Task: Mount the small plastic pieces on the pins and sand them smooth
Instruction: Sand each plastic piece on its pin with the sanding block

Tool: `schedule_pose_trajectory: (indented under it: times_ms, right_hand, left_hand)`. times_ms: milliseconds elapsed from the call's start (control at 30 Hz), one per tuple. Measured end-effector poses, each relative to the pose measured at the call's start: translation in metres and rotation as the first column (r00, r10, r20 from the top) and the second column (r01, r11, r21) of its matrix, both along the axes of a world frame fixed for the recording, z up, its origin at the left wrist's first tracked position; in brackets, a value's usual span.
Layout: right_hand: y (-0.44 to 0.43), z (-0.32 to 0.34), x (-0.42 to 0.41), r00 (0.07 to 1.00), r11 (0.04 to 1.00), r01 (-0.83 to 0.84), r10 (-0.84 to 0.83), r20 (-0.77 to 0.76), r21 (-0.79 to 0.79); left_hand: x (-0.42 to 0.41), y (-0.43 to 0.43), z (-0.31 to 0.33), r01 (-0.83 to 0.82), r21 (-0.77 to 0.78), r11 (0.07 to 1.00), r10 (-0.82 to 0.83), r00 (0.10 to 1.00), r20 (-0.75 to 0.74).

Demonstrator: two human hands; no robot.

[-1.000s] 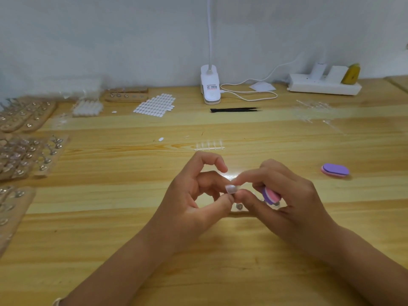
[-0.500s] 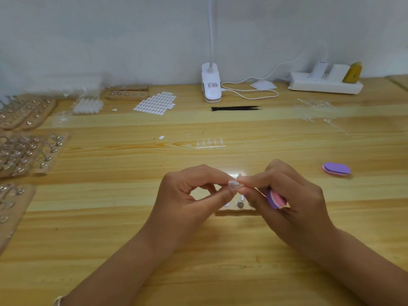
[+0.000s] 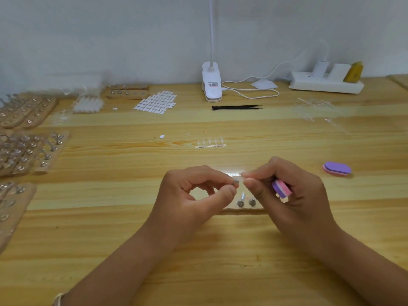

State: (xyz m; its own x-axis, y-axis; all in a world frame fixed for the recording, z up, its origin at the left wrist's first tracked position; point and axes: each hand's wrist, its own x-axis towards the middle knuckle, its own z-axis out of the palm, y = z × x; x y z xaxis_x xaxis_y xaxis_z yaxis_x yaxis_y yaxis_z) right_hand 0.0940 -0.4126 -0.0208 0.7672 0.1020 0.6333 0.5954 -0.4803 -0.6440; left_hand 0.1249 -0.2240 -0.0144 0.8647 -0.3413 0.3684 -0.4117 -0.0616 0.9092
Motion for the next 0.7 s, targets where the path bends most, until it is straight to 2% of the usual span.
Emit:
schedule_pose_trajectory:
  times_ms: [233,400,500,700]
  right_hand:
    - [0.0,-0.006,0.002,0.97,0.987,0.094,-0.061,0.235,-0.133]
    - [-0.003,-0.008,0.005,0.931,0.943,0.158,-0.044,0.363,-0.291]
    - [-0.007,-0.009,0.006,0.921,0.924,0.132,0.02,0.388,-0.36]
    - [-0.01,-0.006,0.007,0.919,0.931,0.052,0.097,0.383,-0.361]
  left_hand:
    - [0.0,0.001,0.0,0.017,-0.02,1.0,-0.019,0.996,-0.085]
    - [-0.001,0.0,-0.001,0.041,-0.087,0.995,-0.055,0.983,-0.176]
    - [-0.001,-0.001,-0.001,0.058,-0.098,0.993,-0.075,0.98,-0.187]
    - [0.0,0.003,-0.001,0.095,-0.06,0.994,-0.103,0.983,-0.149]
